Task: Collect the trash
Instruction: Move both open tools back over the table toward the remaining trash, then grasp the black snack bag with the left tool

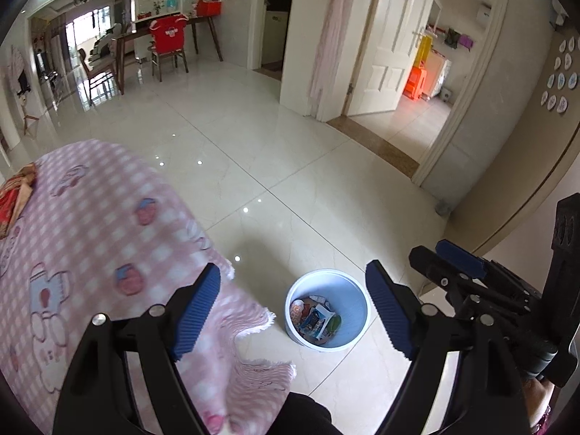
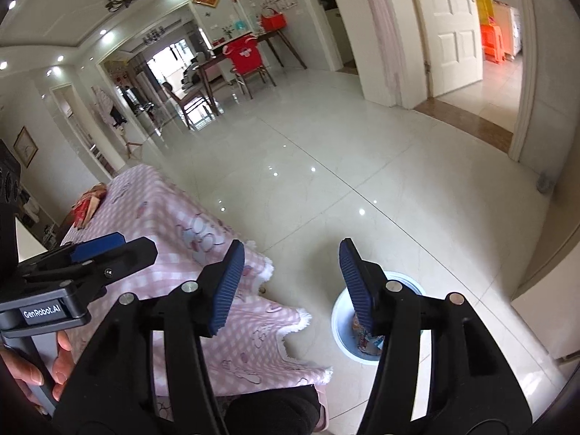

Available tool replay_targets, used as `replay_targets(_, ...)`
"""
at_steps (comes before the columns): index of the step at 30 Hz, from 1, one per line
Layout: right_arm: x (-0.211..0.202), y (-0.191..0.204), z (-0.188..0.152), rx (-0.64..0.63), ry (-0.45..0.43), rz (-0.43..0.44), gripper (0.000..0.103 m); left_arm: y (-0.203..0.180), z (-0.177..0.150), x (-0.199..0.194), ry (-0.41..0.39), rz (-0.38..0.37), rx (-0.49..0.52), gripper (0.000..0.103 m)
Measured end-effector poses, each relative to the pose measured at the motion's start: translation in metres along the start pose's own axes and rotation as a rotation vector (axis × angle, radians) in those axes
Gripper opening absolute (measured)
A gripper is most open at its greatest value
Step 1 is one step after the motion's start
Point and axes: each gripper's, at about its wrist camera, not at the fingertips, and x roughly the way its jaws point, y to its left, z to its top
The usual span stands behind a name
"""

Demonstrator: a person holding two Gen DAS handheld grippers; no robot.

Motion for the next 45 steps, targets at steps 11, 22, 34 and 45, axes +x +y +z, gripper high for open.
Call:
replay_targets(11, 0.004, 0.141, -0.002, -0.174, -0.010, 0.209, 0.057, 0.102, -0.027, -0.085, -0.099, 0.140, -0.120, 0.081)
replay_targets(22, 0.031, 0.272, -0.024, -0.339, 0.059, 0.346, 0.062, 0.199, -0.067, -0.140, -0.141, 0.288, -0.256, 0.082)
replay_targets(34, 0.072, 0.311, -0.040, -0.416, 0.139, 0.314, 0.069, 0.264, -0.087, -0.131, -0.105, 0.390, -0.224, 0.084)
replay_targets(45, 0.101, 0.320, -0.034, -0.436, 0.169, 0.267, 0.073, 0.319, -0.092, -0.106, -0.049, 0.412, -0.240, 0.084)
